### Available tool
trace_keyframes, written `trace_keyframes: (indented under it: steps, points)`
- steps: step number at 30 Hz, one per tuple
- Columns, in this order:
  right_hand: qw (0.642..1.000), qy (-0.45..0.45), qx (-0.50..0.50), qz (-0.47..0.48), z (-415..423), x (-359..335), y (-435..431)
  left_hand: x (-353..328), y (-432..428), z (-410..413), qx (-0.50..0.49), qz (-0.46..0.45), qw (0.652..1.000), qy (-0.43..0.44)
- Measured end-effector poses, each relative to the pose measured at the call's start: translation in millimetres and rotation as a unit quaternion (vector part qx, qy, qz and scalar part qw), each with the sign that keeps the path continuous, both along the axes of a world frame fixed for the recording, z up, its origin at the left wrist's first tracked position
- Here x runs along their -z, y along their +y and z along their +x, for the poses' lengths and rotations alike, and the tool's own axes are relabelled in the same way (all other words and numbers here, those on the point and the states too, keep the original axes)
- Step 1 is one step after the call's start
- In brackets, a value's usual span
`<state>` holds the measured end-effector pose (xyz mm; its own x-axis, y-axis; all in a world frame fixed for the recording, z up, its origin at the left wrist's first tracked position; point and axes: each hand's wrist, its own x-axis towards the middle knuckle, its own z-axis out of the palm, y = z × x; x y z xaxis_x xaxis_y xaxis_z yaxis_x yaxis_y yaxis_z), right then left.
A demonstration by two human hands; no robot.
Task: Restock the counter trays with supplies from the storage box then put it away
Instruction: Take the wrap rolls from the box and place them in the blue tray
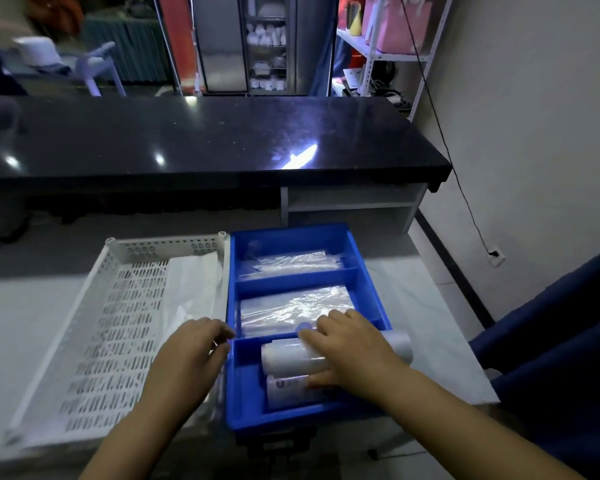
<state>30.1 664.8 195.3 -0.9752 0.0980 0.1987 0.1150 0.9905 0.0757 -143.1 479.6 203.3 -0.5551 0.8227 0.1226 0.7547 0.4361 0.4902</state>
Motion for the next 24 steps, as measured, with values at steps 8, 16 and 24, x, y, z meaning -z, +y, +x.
trace_keyframes:
  steps: [8,16,24]
  points:
    - [0.998,-0.052,-0.020,-0.008,-12.6,21.7,-0.4,16.9,-30.3,10.5,-0.028,-0.011,1.000,-0.006]
    - [0.973,0.085,0.184,-0.114,14.9,9.8,38.4,32.1,-31.5,34.4,0.115,-0.065,0.986,0.099]
    - [0.877,0.121,0.249,-0.393,27.8,27.0,48.1,35.2,-33.4,32.8,0.133,-0.033,0.982,0.132]
